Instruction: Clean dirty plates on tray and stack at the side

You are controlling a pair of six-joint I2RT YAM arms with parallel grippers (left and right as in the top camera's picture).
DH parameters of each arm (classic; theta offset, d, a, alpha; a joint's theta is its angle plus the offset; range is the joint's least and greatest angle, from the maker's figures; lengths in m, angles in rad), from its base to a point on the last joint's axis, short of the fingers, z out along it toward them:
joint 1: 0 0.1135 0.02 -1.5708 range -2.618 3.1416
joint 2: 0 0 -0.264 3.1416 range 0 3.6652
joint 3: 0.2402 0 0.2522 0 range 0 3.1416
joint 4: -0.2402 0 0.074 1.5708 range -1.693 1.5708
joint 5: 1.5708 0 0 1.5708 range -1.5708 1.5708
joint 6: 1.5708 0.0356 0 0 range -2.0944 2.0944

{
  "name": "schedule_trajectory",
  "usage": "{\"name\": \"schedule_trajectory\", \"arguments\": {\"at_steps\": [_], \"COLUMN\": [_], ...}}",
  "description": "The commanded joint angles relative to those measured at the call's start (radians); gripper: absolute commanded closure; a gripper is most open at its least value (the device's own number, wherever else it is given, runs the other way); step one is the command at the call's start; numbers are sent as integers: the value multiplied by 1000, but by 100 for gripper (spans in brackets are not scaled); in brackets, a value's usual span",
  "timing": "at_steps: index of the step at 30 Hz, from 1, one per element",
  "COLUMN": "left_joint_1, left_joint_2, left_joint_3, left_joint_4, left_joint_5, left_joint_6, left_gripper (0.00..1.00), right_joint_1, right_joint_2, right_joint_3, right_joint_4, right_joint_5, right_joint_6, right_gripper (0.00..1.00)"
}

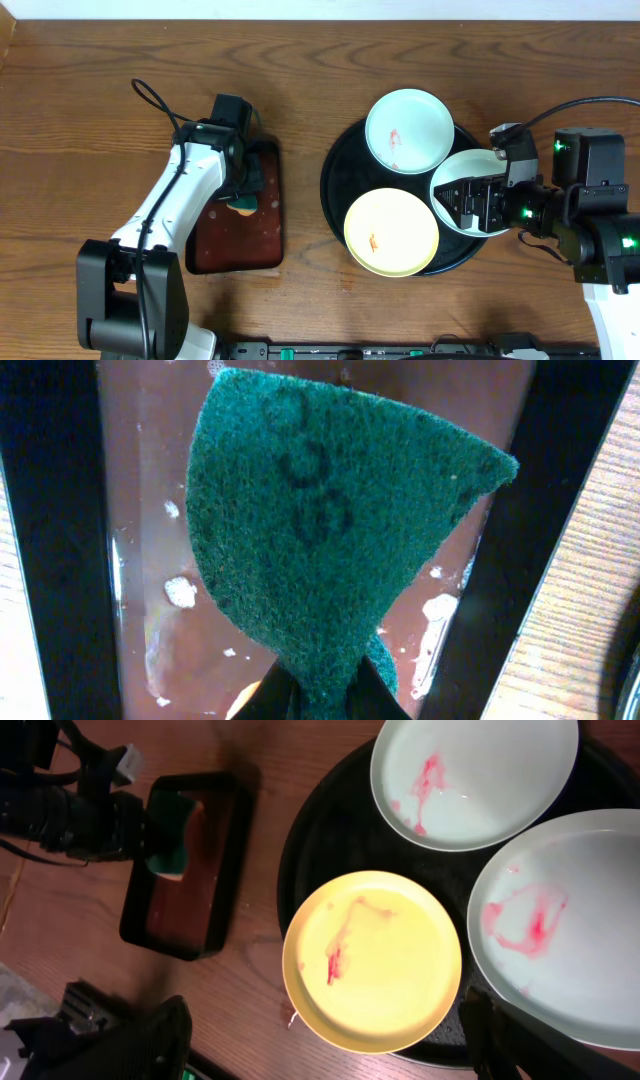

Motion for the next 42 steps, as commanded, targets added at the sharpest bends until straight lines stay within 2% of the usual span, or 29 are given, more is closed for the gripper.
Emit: {"name": "schedule_trajectory", "arguments": {"at_steps": [1,6,12,19,25,28,36,42], "left_joint_1": [2,2,1,2,2,2,56,103], "left_joint_2": [-3,-3,-3,-3,-2,-5,-114,-352], "left_joint_3": [11,11,-2,-111,-196,-195,-99,-77], "left_joint_4": [-16,-18,56,175,225,213,57,-60], "left_joint_5": [-5,-6,-7,-92,-89,-68,34,74], "left_joint_6": [2,2,2,2,-39,-40,-39,-35], "left_gripper": [93,92,93,87,87,37,41,34], "right_joint_1": [5,5,5,5,5,5,5,5], "right_joint_2": [0,0,0,0,0,0,0,0], "right_joint_3": [17,17,17,17,17,17,17,17], "right_joint_4": [0,-1,-2,-23,-31,-34,-44,-74], "right_joint_5": [3,3,38,37,37,37,37,38], "right_joint_6": [-13,-13,-13,-13,-13,-13,-13,-13], "right_gripper": [15,15,15,14,14,15,14,16]}}
